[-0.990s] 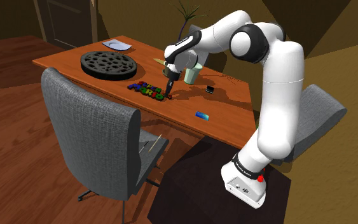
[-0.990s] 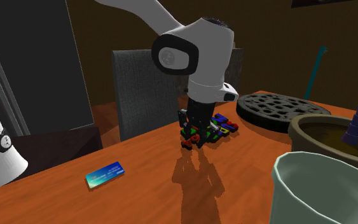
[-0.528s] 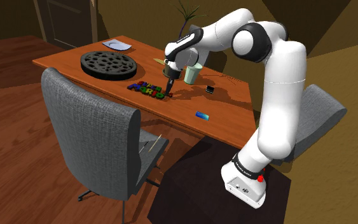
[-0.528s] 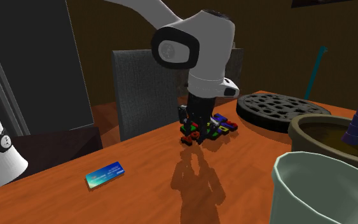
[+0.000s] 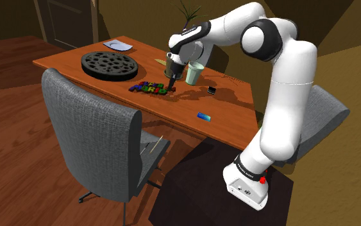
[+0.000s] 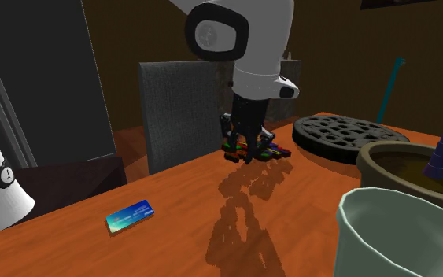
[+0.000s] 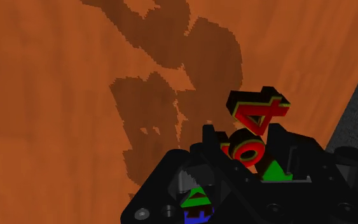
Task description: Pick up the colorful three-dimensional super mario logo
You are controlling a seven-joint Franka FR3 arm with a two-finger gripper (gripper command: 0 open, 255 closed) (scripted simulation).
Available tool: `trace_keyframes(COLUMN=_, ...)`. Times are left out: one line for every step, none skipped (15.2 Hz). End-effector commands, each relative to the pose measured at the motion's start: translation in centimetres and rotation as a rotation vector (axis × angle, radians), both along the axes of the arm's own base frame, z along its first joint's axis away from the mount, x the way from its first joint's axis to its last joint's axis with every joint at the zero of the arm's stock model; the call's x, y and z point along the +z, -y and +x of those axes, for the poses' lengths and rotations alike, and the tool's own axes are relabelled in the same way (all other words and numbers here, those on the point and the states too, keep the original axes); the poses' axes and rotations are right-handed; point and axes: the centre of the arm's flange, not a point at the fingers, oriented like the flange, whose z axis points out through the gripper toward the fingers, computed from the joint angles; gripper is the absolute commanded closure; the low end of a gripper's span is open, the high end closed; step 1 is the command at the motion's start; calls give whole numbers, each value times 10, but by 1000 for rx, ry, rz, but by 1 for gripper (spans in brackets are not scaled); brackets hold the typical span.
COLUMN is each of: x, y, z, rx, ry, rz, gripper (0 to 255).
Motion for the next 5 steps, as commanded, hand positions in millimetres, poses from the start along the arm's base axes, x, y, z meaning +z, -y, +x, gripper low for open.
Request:
trace_keyframes(x=10, y=1, z=0, rx=0, ry=0, rz=0, gripper=255)
trace_keyframes(x=15, y=1, z=0, rx=0, ry=0, rz=0, gripper=255)
trace_keyframes(x=20, y=1, z=0, rx=0, ry=0, rz=0, gripper=255)
trace_keyframes(x=21, y=1, z=0, rx=0, ry=0, rz=0, gripper=255)
trace_keyframes(x=21, y=1, z=0, rx=0, ry=0, rz=0, gripper=255)
